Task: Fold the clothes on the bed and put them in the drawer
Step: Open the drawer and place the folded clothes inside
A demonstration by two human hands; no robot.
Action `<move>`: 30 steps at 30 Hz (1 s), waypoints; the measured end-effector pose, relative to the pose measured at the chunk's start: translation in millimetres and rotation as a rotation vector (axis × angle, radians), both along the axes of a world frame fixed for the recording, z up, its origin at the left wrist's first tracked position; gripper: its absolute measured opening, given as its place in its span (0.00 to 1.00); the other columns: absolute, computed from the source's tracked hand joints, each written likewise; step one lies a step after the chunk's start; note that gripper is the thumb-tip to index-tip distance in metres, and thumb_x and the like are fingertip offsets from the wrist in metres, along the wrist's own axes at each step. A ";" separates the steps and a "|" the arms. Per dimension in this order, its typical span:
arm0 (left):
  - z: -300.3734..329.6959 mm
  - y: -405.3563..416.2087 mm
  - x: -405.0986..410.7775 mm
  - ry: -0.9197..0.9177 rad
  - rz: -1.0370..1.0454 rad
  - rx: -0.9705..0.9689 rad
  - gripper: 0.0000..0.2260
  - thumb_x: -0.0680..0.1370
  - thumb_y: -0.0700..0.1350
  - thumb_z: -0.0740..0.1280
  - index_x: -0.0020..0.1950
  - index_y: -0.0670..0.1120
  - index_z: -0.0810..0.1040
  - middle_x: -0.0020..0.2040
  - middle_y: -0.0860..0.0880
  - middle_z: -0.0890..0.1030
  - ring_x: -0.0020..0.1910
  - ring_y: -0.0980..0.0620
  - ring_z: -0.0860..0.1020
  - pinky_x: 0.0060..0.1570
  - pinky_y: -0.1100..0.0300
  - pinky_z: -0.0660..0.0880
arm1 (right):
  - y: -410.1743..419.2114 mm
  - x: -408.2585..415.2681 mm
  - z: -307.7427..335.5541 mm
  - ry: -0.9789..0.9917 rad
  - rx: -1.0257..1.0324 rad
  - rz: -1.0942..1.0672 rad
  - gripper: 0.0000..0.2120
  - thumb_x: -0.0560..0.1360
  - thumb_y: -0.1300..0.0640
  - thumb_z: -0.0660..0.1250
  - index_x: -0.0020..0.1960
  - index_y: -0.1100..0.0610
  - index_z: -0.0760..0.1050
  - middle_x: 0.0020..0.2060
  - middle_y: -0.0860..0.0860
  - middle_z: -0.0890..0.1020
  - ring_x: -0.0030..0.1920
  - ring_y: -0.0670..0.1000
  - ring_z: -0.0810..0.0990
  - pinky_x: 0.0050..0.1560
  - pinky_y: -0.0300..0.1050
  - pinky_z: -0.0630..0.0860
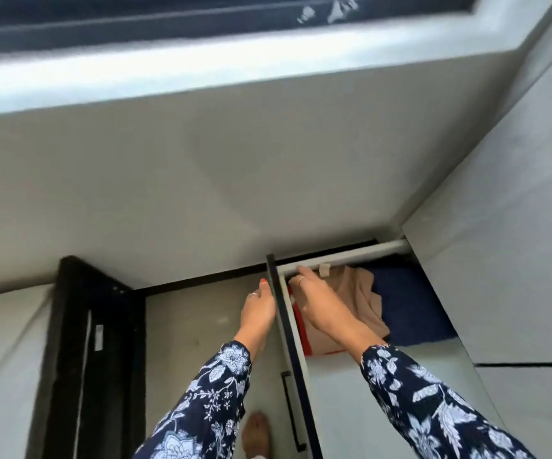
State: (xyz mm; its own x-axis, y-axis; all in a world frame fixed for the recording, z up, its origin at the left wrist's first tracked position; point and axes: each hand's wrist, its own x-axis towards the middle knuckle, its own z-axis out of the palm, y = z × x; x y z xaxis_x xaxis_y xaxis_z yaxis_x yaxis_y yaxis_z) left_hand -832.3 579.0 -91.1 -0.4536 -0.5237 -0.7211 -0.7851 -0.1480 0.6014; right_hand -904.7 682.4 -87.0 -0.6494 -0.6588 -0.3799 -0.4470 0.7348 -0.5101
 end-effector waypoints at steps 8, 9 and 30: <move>36.0 -89.8 111.0 -0.045 0.242 -0.094 0.26 0.84 0.55 0.48 0.72 0.39 0.67 0.71 0.41 0.69 0.71 0.43 0.66 0.67 0.56 0.62 | -92.6 79.3 43.1 0.014 -0.065 0.298 0.32 0.69 0.78 0.51 0.70 0.60 0.67 0.78 0.53 0.52 0.78 0.51 0.49 0.74 0.44 0.50; 37.4 -109.4 134.4 -0.053 0.291 -0.098 0.26 0.84 0.55 0.48 0.72 0.38 0.67 0.71 0.41 0.69 0.71 0.43 0.67 0.67 0.55 0.63 | -114.7 95.2 43.9 0.003 -0.059 0.356 0.32 0.69 0.77 0.51 0.70 0.60 0.67 0.78 0.53 0.52 0.78 0.52 0.50 0.74 0.44 0.51; 49.1 -394.0 524.6 -0.095 1.002 -0.058 0.28 0.83 0.58 0.46 0.73 0.39 0.64 0.74 0.41 0.65 0.71 0.41 0.65 0.68 0.51 0.62 | -480.1 420.5 73.4 0.174 -0.047 1.052 0.28 0.74 0.67 0.56 0.74 0.57 0.62 0.77 0.56 0.56 0.77 0.50 0.55 0.75 0.49 0.50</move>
